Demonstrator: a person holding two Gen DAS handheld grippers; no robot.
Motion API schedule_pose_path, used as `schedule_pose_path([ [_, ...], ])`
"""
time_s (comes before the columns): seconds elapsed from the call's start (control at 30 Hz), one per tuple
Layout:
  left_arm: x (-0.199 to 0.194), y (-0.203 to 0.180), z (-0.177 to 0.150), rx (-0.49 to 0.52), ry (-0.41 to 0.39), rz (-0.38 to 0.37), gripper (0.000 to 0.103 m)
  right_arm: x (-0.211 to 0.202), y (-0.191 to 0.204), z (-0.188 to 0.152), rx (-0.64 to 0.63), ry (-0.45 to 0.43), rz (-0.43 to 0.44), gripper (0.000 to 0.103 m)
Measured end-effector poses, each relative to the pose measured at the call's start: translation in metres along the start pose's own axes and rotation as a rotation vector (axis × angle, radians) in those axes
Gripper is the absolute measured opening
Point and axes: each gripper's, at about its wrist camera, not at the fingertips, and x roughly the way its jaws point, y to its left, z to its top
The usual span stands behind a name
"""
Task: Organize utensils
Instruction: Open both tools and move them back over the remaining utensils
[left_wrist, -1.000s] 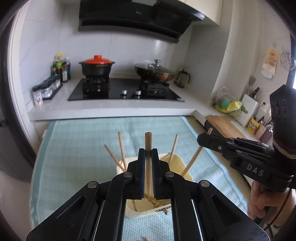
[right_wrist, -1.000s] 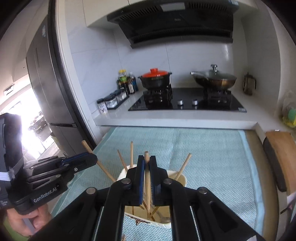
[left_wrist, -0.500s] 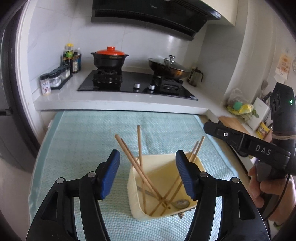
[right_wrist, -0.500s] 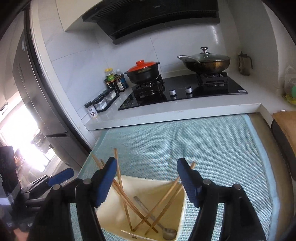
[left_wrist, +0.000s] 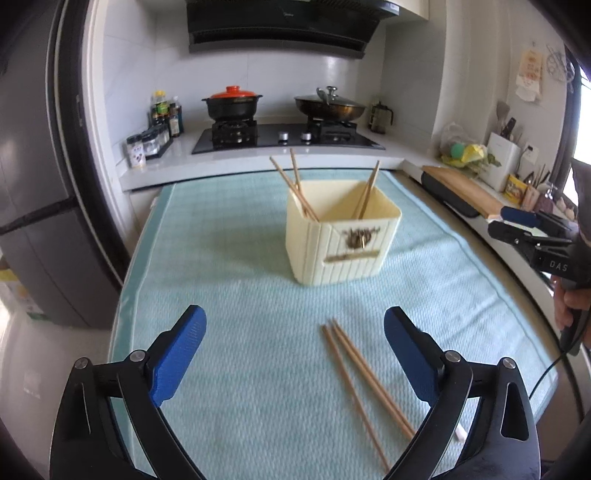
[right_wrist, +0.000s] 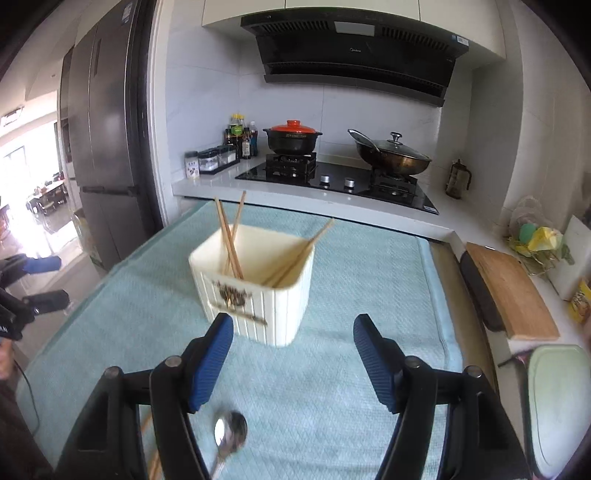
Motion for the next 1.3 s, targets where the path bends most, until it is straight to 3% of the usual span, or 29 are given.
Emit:
schedule_pose_path([
  [0.23, -0.010, -0.015, -0.093, -0.123, 0.035, -0.012, 0.098, -0.047, 0.011, -0.109, 0.095, 0.034, -0.065, 0.070],
  [0.47, 0.000, -0.009, -0.141, -0.165, 0.037, 0.084, 0.098, -0.057, 0.021, -0.178, 0.141, 0.087, -0.144, 0.070],
  [0.67, 0.005, 0.007, -0.155, -0.215, 0.055, 0.128, 0.098, -0.059, 0.012, -0.194, 0.229, 0.076, -0.150, 0.070],
  [0.83, 0.001, 0.006, -0.160, -0.187, 0.028, 0.174, 0.098, -0.053, 0.020, -0.189, 0.221, 0.070, -0.141, 0.070],
  [1.07, 0.005, 0.004, -0.158, -0.211, 0.072, 0.084, 0.098, -0.056, 0.030, -0.184, 0.204, 0.030, -0.147, 0.070],
  [1.3, 0.008, -0.002, -0.151, -0.201, 0.074, 0.055, 0.098, -0.045, 0.032, -0.186, 0.195, 0.065, -0.109, 0.070],
])
